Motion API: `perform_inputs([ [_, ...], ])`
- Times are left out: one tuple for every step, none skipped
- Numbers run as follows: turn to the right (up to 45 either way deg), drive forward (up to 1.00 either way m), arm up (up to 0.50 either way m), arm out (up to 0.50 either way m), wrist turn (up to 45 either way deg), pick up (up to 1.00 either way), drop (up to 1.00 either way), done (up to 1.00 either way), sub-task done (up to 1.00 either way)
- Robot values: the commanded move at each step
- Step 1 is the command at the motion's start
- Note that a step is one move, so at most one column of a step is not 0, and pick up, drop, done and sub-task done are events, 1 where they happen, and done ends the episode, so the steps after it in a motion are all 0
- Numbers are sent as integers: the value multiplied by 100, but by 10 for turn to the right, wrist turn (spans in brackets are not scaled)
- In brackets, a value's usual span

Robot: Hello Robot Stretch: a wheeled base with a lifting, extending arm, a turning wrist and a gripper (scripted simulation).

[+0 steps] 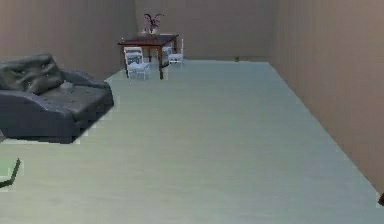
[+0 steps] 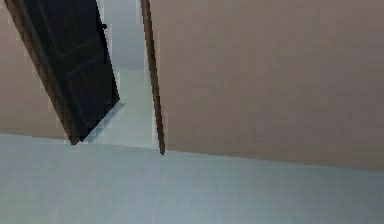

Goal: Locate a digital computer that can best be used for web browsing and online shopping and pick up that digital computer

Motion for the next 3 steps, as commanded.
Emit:
perform_inputs([
  [0,20,0,0,0,0,0,0,0],
  [30,0,0,0,0,0,0,0,0],
  [0,100,0,0,0,0,0,0,0],
])
